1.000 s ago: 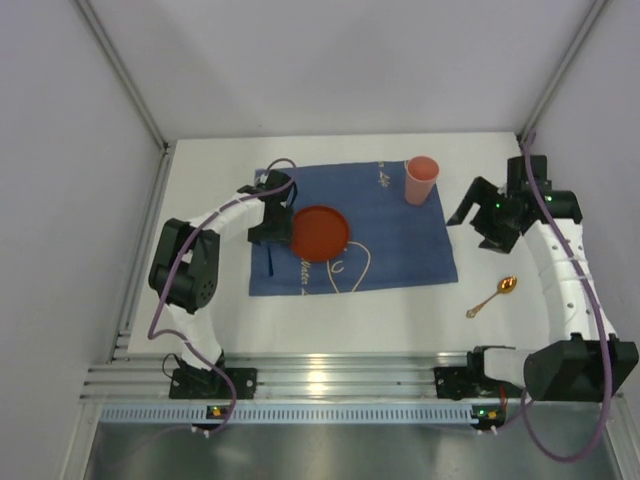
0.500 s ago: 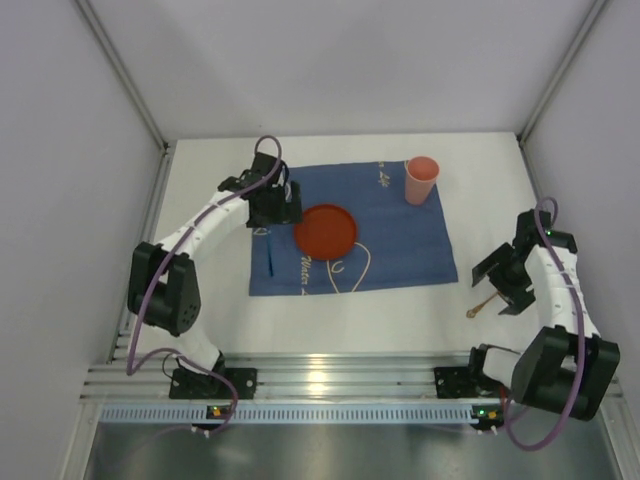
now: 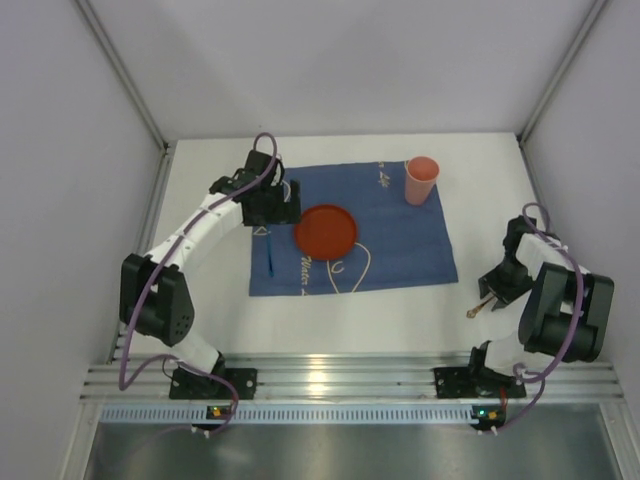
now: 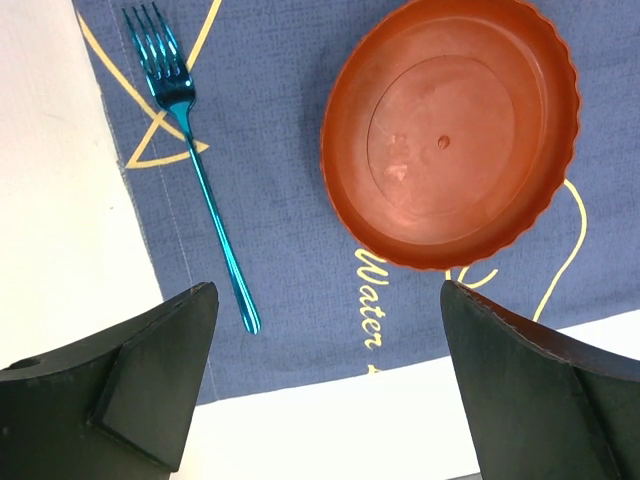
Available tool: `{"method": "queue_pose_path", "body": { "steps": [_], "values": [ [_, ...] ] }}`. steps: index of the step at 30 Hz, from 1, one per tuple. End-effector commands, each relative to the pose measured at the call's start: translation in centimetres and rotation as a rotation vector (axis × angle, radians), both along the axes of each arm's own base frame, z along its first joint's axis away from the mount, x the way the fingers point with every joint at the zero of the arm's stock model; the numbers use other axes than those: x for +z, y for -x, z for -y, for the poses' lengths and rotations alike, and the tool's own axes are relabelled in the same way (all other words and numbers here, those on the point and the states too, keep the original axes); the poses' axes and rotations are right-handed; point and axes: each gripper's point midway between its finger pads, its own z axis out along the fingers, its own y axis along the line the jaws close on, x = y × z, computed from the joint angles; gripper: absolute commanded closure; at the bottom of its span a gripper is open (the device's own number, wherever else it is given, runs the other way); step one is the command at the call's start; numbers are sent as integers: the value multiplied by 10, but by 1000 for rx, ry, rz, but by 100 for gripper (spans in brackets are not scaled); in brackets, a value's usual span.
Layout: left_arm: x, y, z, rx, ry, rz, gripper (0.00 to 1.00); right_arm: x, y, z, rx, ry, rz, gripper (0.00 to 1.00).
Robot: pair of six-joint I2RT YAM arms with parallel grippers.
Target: Set the dinner table for one person
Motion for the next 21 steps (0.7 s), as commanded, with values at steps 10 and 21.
{"method": "queue_pose_path", "body": {
  "steps": [10, 21],
  "values": [
    [38, 20, -16, 10, -20, 45, 2, -45, -31, 30, -27, 55, -26, 98],
    [32, 22, -15, 42, -2, 18, 2, 63, -93, 55, 130, 225, 161, 100]
  ]
}}
